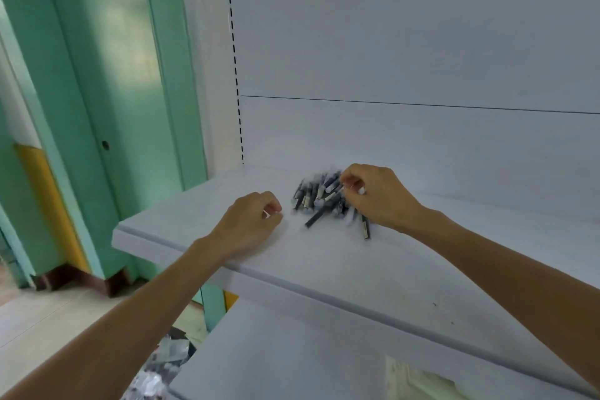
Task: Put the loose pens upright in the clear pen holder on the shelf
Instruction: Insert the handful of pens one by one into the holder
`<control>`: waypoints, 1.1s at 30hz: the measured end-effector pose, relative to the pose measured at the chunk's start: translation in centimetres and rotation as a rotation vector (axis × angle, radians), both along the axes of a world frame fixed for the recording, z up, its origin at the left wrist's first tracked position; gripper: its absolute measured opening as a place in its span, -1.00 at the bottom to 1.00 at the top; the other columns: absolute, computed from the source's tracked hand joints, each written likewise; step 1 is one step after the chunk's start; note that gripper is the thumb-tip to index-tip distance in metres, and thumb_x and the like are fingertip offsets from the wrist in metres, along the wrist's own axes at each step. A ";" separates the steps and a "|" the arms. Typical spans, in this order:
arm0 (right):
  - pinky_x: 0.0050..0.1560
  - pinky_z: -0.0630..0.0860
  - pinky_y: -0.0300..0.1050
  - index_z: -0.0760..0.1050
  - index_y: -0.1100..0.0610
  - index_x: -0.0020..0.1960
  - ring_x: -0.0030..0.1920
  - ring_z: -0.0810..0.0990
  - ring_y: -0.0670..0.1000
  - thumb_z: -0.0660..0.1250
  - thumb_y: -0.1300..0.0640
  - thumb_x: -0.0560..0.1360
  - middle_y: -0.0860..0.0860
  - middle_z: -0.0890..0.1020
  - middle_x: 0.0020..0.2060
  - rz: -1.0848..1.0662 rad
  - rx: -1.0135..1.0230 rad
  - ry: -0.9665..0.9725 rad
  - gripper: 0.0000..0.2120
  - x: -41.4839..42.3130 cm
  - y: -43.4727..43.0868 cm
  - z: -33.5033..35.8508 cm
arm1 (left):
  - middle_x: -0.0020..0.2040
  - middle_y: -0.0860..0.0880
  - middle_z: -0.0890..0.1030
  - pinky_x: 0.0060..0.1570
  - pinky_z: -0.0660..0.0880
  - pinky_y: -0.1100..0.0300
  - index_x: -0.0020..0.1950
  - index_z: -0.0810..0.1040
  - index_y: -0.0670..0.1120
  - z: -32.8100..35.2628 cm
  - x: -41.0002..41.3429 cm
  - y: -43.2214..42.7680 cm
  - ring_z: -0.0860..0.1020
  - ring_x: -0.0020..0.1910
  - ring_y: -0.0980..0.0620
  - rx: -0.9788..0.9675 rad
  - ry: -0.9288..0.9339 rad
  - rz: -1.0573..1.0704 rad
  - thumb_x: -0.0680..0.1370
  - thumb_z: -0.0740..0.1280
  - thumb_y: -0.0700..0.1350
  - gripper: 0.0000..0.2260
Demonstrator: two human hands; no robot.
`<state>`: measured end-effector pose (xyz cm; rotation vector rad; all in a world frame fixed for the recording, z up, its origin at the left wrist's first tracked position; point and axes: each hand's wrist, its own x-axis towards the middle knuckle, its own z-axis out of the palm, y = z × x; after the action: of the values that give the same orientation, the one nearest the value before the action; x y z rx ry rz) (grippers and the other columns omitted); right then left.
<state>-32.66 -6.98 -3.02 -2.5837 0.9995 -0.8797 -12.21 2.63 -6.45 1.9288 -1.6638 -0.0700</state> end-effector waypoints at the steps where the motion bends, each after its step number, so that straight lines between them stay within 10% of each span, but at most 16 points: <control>1: -0.16 0.38 -0.47 0.51 0.20 0.11 -0.06 0.51 -0.05 0.24 0.28 0.51 0.00 0.57 -0.06 -0.006 0.000 -0.016 -0.80 0.4 -0.4 0.1 | -0.04 0.02 0.51 -0.02 0.37 0.21 0.06 0.53 -0.09 0.0 0.1 -0.9 0.48 -0.06 0.05 -0.001 0.018 -0.004 0.57 0.24 -0.09 -0.86; 12: -0.03 0.47 -0.22 0.50 0.17 0.15 -0.05 0.58 0.00 0.23 0.26 0.51 0.03 0.61 -0.07 0.006 -0.002 -0.019 -0.77 5.9 -6.1 1.7 | 0.15 -0.08 0.54 0.07 0.43 0.07 0.21 0.42 -0.10 0.2 0.6 -8.4 0.49 0.10 -0.05 0.124 0.038 -0.067 0.53 0.27 -0.05 -0.72; 22: 0.06 0.52 -0.07 0.52 0.14 0.13 0.01 0.55 0.03 0.21 0.29 0.49 0.07 0.58 0.05 -0.056 -0.003 0.366 -0.75 9.7 -8.5 0.3 | 0.19 -0.06 0.50 -0.02 0.40 0.20 0.26 0.44 -0.11 1.0 4.8 -10.1 0.46 0.02 0.02 0.261 -0.037 -0.130 0.51 0.30 -0.10 -0.67; 28: -0.01 0.45 -0.08 0.51 0.15 0.15 0.05 0.54 0.08 0.22 0.00 0.55 0.07 0.56 0.09 -0.155 -0.078 0.679 -0.72 12.9 -8.3 0.2 | -0.15 -0.03 0.36 -0.15 0.28 0.15 0.04 0.31 -0.12 1.3 7.6 -9.3 0.38 -0.13 -0.04 0.387 -0.466 -0.003 0.55 0.13 -0.17 -0.91; 33: -0.09 0.47 -0.10 0.50 0.20 0.12 -0.01 0.56 0.10 0.30 0.04 0.52 0.10 0.56 0.04 -0.271 -0.029 0.678 -0.73 15.2 -7.9 -0.7 | -0.13 -0.05 0.36 -0.16 0.25 0.13 -0.04 0.25 -0.12 0.9 9.8 -9.0 0.36 -0.14 -0.06 0.367 -0.390 -0.067 0.58 0.05 -0.15 -0.94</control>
<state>-17.51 -14.90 -3.74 -2.8697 1.5329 -0.0278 -2.38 -6.36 -5.52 2.2667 -2.0896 -0.0269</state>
